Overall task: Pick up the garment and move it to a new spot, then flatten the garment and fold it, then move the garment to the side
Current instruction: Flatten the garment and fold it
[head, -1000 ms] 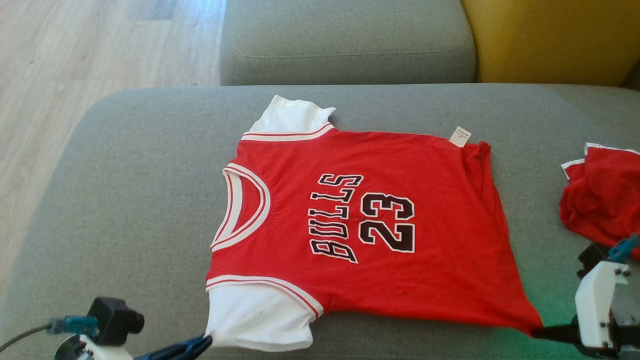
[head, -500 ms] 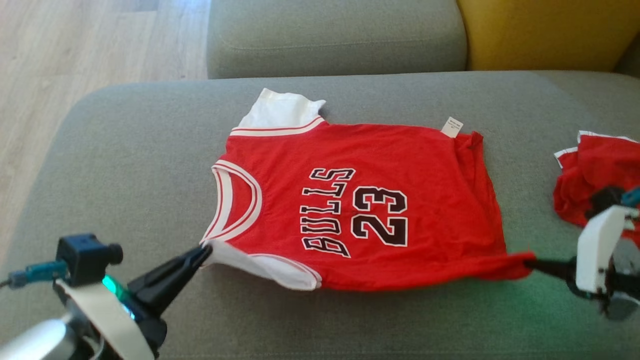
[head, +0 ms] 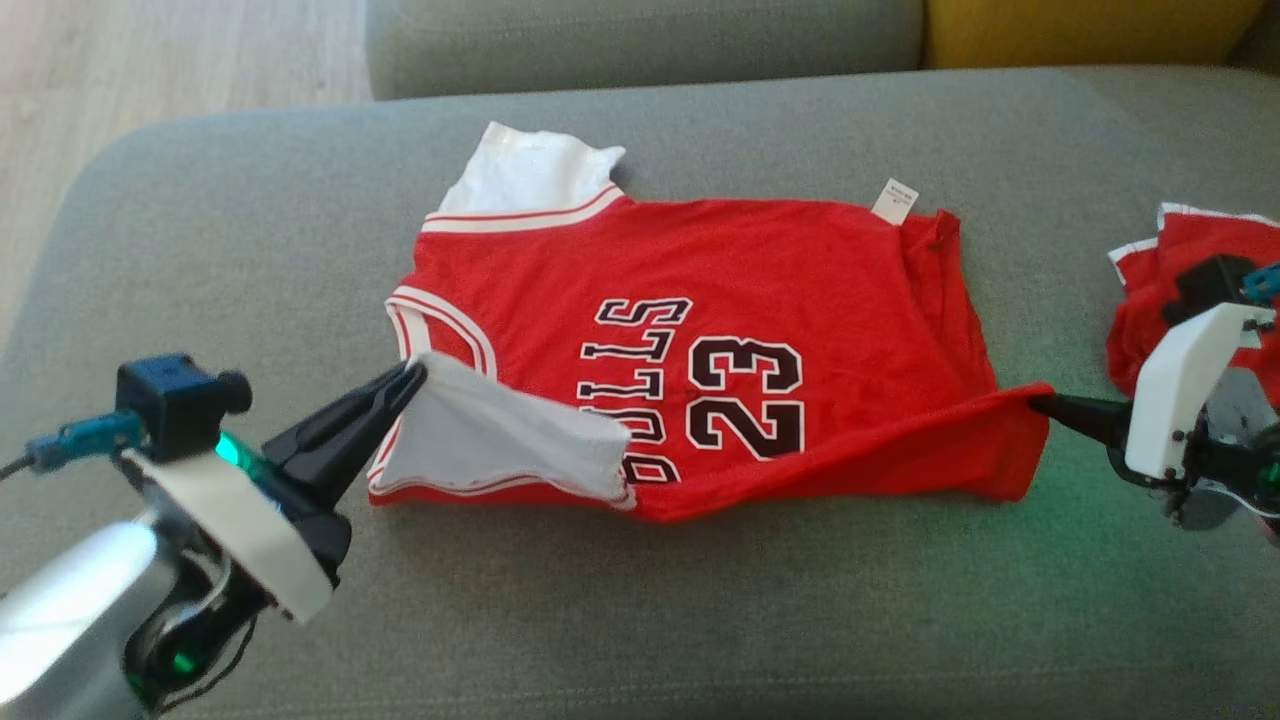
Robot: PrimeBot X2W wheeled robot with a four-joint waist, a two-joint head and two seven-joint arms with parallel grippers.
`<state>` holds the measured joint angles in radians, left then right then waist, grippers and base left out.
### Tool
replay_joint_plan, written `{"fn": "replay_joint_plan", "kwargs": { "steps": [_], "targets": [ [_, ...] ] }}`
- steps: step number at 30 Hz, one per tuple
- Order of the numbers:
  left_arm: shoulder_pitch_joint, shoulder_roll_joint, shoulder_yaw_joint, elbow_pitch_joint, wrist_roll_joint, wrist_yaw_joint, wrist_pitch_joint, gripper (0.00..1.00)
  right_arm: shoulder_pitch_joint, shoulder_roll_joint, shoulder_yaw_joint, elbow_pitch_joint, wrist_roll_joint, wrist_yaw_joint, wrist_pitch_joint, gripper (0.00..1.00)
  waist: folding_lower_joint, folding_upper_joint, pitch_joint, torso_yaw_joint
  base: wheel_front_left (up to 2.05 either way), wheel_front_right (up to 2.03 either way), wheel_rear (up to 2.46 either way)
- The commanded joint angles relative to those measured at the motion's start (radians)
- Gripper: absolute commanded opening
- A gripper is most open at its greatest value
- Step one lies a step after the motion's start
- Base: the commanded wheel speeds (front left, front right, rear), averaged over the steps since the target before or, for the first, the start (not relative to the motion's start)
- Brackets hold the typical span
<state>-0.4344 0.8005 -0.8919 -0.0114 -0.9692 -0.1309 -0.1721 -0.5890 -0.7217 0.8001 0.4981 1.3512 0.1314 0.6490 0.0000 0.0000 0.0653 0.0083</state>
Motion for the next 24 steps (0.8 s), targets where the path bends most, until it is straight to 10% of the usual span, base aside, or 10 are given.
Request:
{"fn": "replay_joint_plan", "kwargs": {
  "steps": [1,22,24],
  "targets": [
    [-0.083,0.021,0.046,0.003,0.009,0.000,-0.012,0.00,-0.029,-0.011,-0.014,-0.007,-0.013,-0.001,-0.018,0.00,0.0000,0.0000,0.020,-0.006,0.00,0.00,0.00],
    [-0.283,-0.125,-0.045,0.320,0.049,0.000,-0.053,0.00,-0.110,0.065,-0.010,0.064,-0.092,-0.001,-0.056,0.00,0.0000,0.0000,0.127,-0.041,0.00,0.00,0.00],
    [-0.292,-0.135,-0.059,0.348,0.042,0.000,-0.051,0.00,-0.116,0.074,-0.015,0.083,-0.098,-0.001,-0.071,1.00,0.0000,0.0000,0.131,-0.044,0.00,0.00,0.00]
  ]
}}
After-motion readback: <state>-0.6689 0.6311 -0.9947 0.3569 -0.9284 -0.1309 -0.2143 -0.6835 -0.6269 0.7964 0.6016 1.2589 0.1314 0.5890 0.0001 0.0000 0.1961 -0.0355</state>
